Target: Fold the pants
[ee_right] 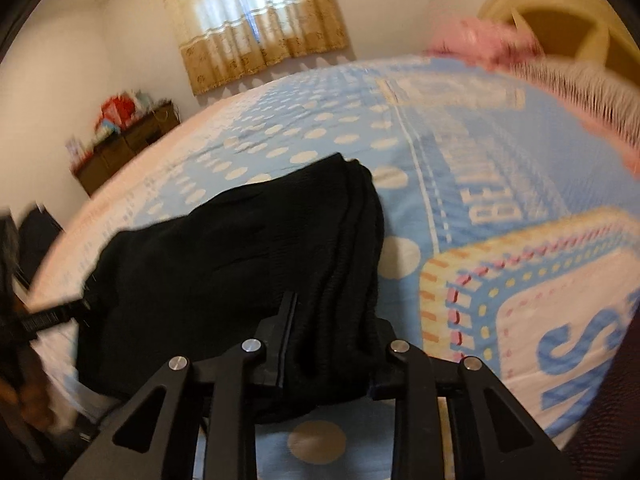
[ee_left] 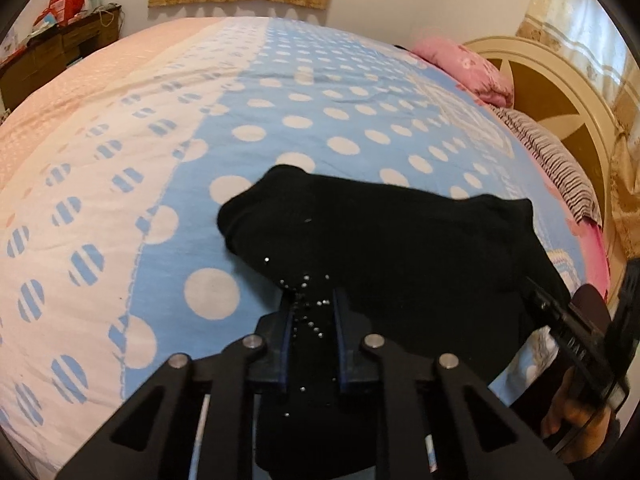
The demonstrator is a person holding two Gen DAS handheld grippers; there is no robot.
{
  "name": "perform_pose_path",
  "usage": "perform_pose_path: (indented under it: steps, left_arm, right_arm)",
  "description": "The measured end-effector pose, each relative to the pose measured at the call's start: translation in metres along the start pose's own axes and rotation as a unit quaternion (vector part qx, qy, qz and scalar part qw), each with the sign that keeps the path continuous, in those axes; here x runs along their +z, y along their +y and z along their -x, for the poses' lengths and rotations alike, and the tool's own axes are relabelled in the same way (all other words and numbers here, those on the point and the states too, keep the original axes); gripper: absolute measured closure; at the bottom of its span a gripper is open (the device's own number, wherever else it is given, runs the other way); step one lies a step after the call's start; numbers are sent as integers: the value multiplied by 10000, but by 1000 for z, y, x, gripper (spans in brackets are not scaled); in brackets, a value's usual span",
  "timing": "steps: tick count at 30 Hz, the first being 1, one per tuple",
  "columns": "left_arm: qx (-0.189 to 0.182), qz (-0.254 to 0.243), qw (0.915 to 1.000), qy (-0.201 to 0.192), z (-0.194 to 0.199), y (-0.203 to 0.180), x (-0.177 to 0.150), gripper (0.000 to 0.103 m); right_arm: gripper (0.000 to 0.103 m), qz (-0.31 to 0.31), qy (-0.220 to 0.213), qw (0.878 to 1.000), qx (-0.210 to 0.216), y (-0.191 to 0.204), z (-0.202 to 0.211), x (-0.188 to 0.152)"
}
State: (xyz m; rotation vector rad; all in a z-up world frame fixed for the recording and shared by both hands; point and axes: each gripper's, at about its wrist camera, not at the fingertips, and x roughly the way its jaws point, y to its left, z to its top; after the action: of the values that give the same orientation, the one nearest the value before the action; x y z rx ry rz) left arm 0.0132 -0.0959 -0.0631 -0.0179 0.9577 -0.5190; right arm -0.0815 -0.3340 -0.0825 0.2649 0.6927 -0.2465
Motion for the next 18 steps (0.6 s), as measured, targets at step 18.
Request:
perform_pose_path:
  steps: [18]
  left_arm:
    - [616,-416,9931,-909,42,18,17,90]
  right_arm:
    - [76,610,-1062,9916,-410,71,48,10]
